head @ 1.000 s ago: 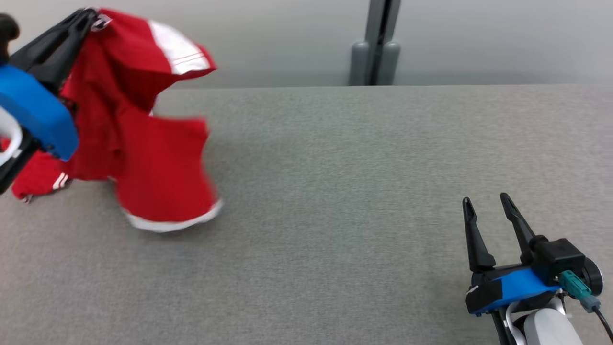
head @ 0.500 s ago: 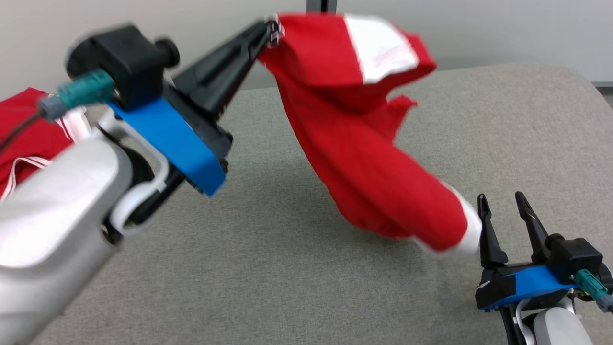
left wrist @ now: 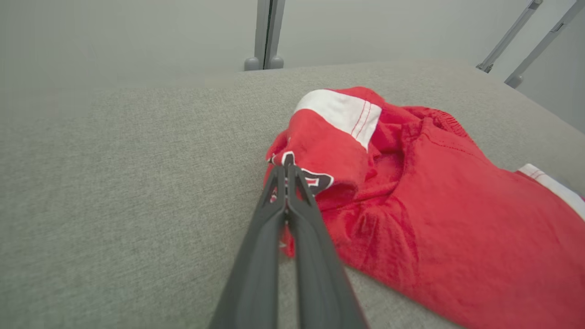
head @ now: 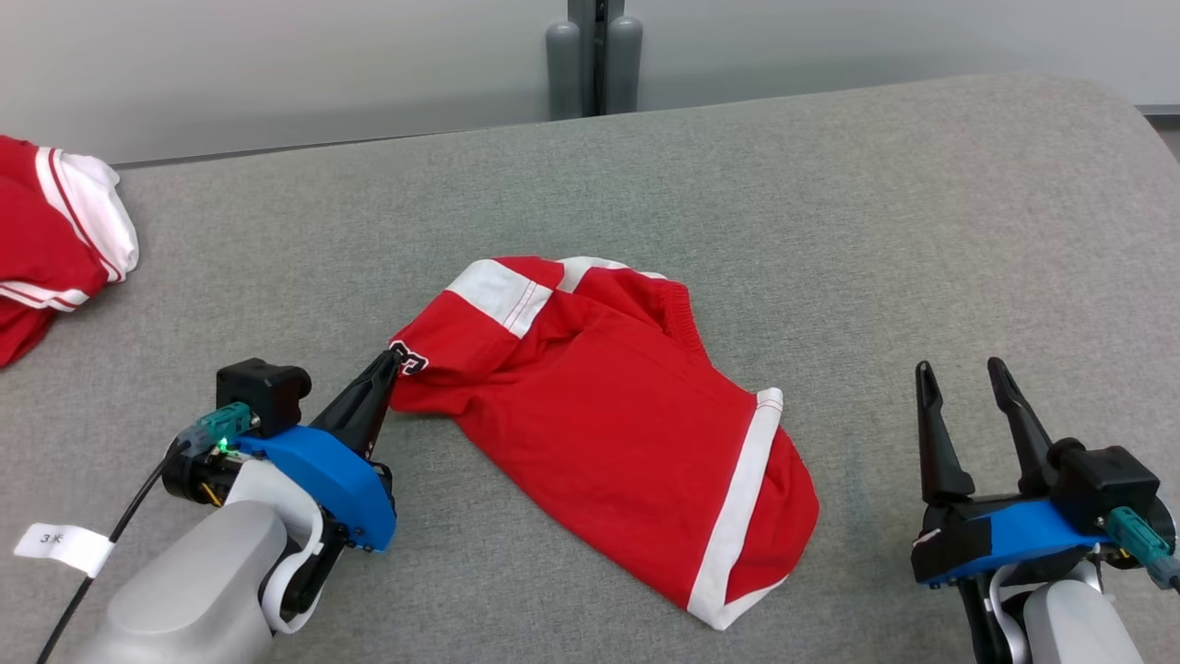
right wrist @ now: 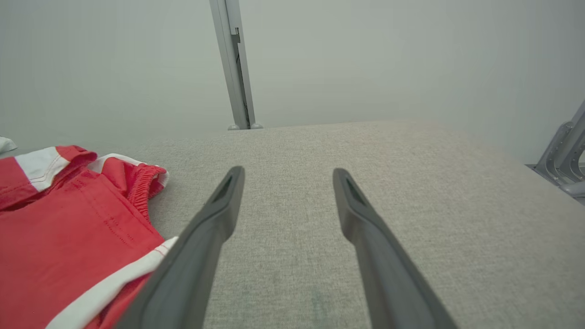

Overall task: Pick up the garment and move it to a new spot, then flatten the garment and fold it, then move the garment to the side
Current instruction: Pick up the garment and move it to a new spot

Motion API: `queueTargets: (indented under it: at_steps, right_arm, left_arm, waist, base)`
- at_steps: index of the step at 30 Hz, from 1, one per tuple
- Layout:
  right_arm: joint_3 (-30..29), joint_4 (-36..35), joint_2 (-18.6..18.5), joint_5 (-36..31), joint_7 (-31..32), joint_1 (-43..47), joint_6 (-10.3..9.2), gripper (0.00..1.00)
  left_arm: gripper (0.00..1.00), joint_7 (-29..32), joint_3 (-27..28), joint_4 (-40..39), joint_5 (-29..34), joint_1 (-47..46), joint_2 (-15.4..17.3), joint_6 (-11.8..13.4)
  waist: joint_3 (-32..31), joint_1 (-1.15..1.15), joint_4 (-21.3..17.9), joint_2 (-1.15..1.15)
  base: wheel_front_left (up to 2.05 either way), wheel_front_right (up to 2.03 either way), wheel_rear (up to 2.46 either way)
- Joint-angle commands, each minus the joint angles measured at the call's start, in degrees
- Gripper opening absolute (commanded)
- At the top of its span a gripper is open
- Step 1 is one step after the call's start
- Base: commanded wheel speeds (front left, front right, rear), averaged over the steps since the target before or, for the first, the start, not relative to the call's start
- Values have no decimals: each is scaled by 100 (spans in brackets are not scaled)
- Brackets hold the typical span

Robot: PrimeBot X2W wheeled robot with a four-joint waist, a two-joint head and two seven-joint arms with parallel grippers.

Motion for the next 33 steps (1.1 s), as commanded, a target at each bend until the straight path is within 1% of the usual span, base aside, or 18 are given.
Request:
queueTargets:
  at_steps: [1,4,5,6,7,8,11,15,22,27,33]
  right_arm:
    - [-17,4,-20,-13,-6,-16,-2,100]
    - [-41,36,-21,-49,-6,-45,-2,100]
    - [-36,46,-20,-55,-6,-63,-2,100]
    - [-22,53,-20,-56,-6,-80,-2,100]
    - [-15,63,-21,-51,-6,-85,-2,100]
    - [-9,72,-21,-49,-6,-89,-2,100]
    - [-6,83,-21,-53,-6,-87,-2,100]
    - [-41,75,-21,-91,-6,-41,-2,100]
    - [-82,31,-21,-190,-5,127,-2,100]
    - [64,103,-21,-153,-6,252,-2,100]
    - [328,129,-21,-53,-5,469,-2,100]
  left_arm:
    - [0,-53,51,78,-15,30,-32,-27]
    - [0,-143,169,376,-11,34,-218,-91]
    - [5,-179,229,448,22,21,-271,-85]
    - [37,-185,279,512,61,13,-317,-90]
    - [71,-200,343,568,102,12,-367,-84]
    - [100,-213,418,613,150,20,-420,-71]
    - [100,-213,861,540,383,100,-556,12]
    - [100,-216,1505,247,954,366,-647,117]
    - [100,-212,2668,-509,1908,1361,-976,326]
    - [100,-212,3310,-913,2426,2199,-1302,276]
    - [100,-212,4019,-1191,2865,2895,-1673,218]
  waist:
    - [15,0,30,0]
    - [21,0,93,0]
    - [16,0,113,0]
    - [10,0,129,0]
    - [-2,0,147,0]
    - [-20,0,164,0]
    - [-84,0,217,0]
    - [-220,0,288,0]
    - [-456,0,440,0]
    - [-603,0,526,0]
    - [-718,0,588,0]
  base:
    - [0,0,0]
    - [0,0,0]
    - [0,0,0]
    - [0,0,0]
    - [0,0,0]
    - [0,0,0]
    - [0,0,0]
    - [0,0,0]
    - [0,0,0]
    - [0,0,0]
    - [0,0,0]
